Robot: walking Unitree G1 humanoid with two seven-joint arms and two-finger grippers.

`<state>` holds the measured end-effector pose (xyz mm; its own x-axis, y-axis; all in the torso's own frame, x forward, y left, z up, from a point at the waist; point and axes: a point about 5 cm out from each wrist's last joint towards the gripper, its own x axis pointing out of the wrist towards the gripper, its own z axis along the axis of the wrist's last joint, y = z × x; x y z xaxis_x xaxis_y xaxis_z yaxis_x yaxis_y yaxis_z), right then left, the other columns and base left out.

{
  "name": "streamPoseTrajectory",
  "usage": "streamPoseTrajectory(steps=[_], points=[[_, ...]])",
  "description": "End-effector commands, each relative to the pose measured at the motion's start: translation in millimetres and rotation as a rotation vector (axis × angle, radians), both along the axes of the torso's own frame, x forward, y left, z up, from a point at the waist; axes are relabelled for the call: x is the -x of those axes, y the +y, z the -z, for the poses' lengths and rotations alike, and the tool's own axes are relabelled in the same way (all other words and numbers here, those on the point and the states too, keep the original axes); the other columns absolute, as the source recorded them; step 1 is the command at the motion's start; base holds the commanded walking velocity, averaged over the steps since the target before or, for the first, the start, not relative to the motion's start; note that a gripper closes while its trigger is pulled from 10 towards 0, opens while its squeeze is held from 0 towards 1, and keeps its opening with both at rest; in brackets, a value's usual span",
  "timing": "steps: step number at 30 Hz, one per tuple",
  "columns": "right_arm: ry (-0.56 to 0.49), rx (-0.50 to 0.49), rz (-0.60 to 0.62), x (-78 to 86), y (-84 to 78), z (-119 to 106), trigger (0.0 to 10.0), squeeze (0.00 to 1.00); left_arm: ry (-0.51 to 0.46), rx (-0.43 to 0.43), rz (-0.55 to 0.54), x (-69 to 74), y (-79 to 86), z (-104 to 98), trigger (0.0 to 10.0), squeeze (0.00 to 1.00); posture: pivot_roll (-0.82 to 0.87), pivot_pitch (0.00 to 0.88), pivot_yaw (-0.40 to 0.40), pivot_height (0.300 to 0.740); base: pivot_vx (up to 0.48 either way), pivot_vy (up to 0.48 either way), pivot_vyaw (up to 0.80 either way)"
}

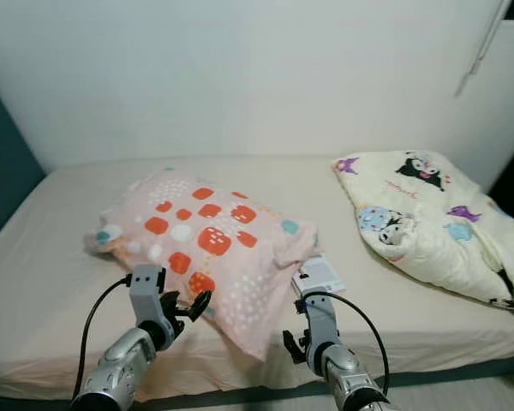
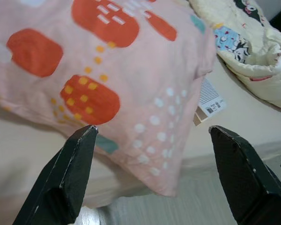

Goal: Clean up the room

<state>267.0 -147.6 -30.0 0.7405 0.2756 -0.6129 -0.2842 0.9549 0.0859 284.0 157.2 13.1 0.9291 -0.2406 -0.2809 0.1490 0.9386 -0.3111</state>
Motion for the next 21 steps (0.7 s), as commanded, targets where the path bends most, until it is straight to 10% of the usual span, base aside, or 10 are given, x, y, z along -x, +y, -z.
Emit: streamPoseTrajectory(steps=[1, 21], points=[[0.002, -0.009, -0.006, 0.8, 3.0, 1, 10.0, 0.0, -0.009, -0.005, -0.036, -2.4, 8.9, -2, 10.0, 0.0, -0.01, 0.014, -0.045, 0.74, 0.0, 0.0, 0.0], [-0.023, -0.046, -0.012, -1.7, 4.5, -3, 10.0, 0.0, -0.029, 0.06, -0.12, -9.2, 23.9, -8, 10.0, 0.0, -0.02, 0.016, -0.043, 0.74, 0.284, 0.0, 0.0]])
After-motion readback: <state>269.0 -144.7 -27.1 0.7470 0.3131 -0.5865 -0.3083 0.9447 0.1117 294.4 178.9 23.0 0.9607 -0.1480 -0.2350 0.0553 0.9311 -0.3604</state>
